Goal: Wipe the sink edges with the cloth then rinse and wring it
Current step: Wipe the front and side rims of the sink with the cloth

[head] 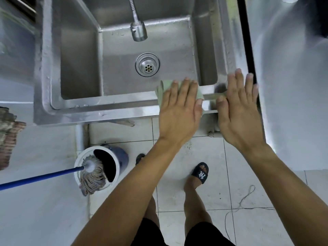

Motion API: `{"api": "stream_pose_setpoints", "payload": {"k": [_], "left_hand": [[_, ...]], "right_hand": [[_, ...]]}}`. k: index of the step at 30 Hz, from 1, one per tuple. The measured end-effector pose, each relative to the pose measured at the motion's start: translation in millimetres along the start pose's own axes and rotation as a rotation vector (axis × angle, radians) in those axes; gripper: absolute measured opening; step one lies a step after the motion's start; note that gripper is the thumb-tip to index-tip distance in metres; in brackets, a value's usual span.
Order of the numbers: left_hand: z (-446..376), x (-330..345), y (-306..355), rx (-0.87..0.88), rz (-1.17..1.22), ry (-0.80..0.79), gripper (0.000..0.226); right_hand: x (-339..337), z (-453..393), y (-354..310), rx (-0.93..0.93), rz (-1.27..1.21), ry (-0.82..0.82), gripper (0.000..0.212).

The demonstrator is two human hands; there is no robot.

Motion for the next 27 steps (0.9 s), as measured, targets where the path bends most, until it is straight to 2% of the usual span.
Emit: {"api": "stream_pose_setpoints", "payload": {"k": [3,6,8,11,15,19,24,27], "left_hand": [[13,-10,-33,0.151,-0.048,-0.032,0.054],[38,-27,-109,0.079,-0.14,-0.047,0.058],[50,-37,-148,-0.018,-0.151,-0.043,0.058],[40,-32,-132,-0.193,-0.118,0.022,0.054],[21,-17,-72,0.008,-0.029,-0.019,0.052],[44,-33,-124,0.111,-0.075,-0.063,0.054],[67,-59,-224,0.011,-0.122,-0.071,0.054],[57,-55,-205,-0.104,-0.094,0.001,0.053]], "right_hand": [[26,-6,-38,-0.183,-0.005,-0.102,0.058],[45,-2,-54,-0.29,0.17,-0.118,0.055],[49,-1,-60,-0.29,0.228,-0.096,0.055],[56,-2,-72,-0.3,0.249,-0.096,0.056],[61,-5,-79,-0.321,0.181,-0.096,0.055],[57,-4,-76,-0.319,0.16,-0.111,0.053],[65,-5,-89,-0.247,0.195,-0.125,0.057],[78,-3,-115,-0.266,0.173,-0.133,0.058]]}}
Point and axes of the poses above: each hand's wrist, its own z-axis away from the middle knuckle, its own x-axis out of the palm, y = z × x, the point moved 6 cm from there along -z, towards the middle knuckle, and after that the axes turned 3 degrees about -z, right-handed, at the moved point
